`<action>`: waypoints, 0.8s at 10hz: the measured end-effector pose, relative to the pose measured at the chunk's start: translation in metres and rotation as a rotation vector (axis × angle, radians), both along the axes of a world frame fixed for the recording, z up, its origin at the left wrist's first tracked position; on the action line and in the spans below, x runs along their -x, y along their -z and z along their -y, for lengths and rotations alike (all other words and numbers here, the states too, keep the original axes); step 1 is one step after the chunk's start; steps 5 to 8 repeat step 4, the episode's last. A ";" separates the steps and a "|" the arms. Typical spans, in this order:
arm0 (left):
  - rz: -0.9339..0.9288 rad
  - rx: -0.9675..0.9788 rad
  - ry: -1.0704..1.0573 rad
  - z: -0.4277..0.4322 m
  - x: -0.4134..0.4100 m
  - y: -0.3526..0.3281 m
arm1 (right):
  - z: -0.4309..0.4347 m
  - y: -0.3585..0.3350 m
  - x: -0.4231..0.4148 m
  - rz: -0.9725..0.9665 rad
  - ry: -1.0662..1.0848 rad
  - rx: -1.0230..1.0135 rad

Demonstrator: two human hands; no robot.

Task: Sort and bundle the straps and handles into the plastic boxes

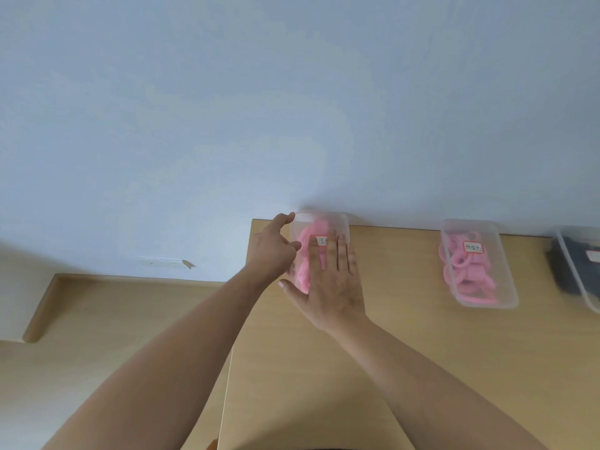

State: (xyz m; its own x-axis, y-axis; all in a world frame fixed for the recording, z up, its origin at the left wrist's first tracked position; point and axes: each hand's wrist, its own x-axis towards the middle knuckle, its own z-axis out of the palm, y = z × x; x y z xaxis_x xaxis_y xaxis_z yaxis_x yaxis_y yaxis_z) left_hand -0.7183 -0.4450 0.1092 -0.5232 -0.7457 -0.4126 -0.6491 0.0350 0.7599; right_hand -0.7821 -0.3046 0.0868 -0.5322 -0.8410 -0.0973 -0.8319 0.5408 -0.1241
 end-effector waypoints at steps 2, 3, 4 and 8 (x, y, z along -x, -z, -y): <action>0.016 0.022 0.037 0.001 -0.002 -0.005 | 0.002 -0.003 -0.001 0.034 0.010 -0.070; 0.047 0.091 0.102 0.002 -0.007 -0.014 | 0.005 -0.014 0.001 0.097 0.001 -0.147; 0.049 0.152 0.106 -0.001 -0.010 -0.034 | 0.014 -0.038 0.011 0.164 0.021 -0.148; 0.049 0.152 0.106 -0.001 -0.010 -0.034 | 0.014 -0.038 0.011 0.164 0.021 -0.148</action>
